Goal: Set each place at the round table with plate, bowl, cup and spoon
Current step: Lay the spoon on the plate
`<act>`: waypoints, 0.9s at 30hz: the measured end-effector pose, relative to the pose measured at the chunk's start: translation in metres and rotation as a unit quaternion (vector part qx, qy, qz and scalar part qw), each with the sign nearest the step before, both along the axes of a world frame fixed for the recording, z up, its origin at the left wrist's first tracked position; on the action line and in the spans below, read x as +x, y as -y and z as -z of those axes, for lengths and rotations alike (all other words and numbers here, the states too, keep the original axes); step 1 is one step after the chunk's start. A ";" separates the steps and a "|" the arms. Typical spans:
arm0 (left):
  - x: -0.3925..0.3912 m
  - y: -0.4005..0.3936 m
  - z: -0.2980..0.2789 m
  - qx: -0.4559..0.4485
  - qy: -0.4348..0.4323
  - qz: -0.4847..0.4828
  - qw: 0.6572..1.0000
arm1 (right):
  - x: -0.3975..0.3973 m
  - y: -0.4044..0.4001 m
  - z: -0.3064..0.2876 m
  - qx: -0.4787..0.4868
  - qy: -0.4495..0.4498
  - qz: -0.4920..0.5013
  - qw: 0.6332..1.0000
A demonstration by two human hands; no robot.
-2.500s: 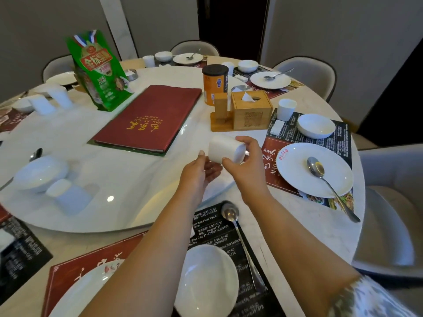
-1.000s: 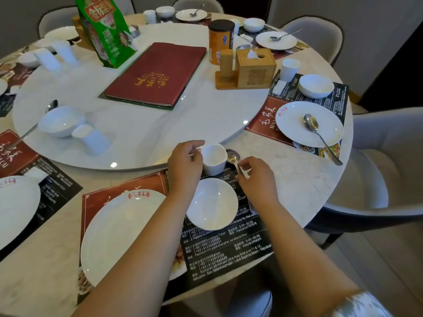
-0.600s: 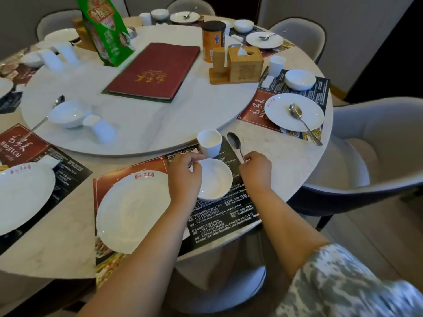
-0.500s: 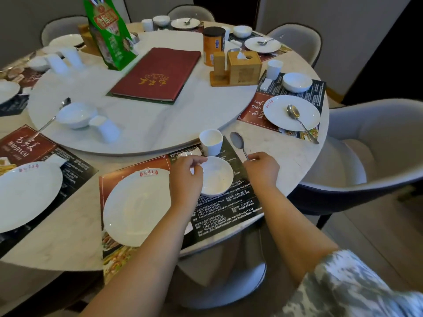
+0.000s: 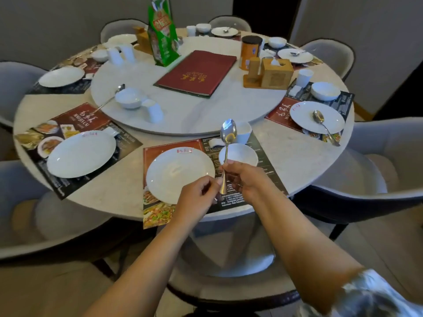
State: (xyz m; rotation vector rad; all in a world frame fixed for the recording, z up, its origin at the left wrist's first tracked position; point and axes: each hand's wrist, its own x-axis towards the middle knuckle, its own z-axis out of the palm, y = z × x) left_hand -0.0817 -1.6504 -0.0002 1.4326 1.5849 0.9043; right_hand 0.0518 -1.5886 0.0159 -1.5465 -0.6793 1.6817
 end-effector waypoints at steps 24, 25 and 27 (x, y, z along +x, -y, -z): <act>-0.142 0.040 0.035 -0.190 0.155 -0.058 0.968 | -0.123 0.064 0.090 0.296 0.546 -0.188 0.761; -0.146 0.039 0.036 -0.190 0.151 -0.051 0.969 | -0.125 0.065 0.092 0.297 0.547 -0.173 0.763; -0.152 0.037 0.038 -0.197 0.149 -0.039 0.968 | -0.129 0.067 0.093 0.301 0.549 -0.142 0.767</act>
